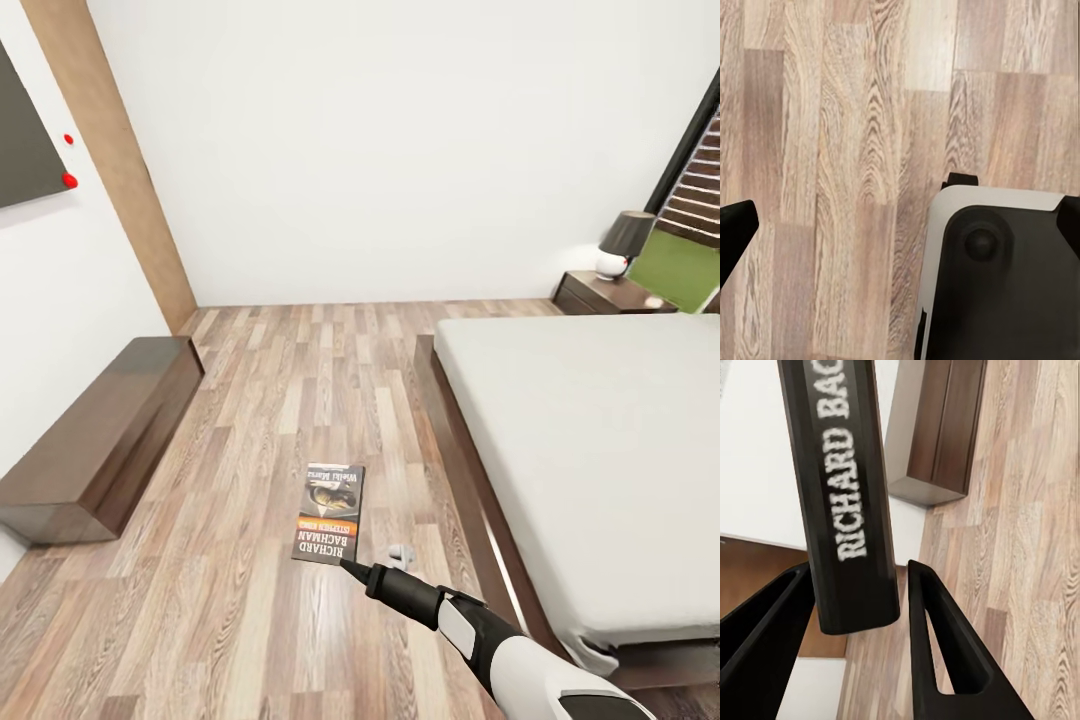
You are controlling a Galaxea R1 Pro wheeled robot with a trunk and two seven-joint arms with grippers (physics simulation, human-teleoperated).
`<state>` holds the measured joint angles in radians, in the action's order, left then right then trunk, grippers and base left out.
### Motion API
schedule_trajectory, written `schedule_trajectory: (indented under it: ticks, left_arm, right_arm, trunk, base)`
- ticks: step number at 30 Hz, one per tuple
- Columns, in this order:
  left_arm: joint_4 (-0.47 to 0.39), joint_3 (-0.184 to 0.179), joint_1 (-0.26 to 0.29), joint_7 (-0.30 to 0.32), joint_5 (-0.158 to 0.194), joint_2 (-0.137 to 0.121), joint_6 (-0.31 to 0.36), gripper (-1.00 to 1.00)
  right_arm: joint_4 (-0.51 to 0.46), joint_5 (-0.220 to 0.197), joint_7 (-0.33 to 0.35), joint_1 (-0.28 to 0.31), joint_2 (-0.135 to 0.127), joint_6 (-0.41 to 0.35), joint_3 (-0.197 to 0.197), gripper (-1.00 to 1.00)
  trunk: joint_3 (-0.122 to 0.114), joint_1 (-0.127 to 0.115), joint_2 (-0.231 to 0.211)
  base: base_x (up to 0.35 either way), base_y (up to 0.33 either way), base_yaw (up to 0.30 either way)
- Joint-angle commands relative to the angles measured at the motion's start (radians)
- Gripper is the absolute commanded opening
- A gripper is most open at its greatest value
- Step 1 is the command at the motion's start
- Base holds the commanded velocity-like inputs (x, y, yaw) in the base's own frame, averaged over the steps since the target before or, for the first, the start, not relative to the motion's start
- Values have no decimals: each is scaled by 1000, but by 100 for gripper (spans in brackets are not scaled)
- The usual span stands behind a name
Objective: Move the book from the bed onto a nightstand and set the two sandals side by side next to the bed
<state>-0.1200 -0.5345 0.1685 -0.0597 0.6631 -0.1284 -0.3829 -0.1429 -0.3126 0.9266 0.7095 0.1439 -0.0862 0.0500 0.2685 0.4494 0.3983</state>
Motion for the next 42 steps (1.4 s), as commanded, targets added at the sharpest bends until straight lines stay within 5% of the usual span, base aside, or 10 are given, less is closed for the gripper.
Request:
schedule_trajectory:
  ticks: [1,42]
  left_arm:
    - [-1,-8,0,-6,3,0,-2,100]
    - [-1,-8,0,-6,3,0,-2,100]
  right_arm:
    - [0,-2,3,1,0,-9,5,-100]
    - [-1,-2,5,-7,11,-9,4,-100]
  trunk:
    - [0,1,2]
    - [-49,1,2]
  base:
    - [0,0,-127]
    - [0,0,-103]
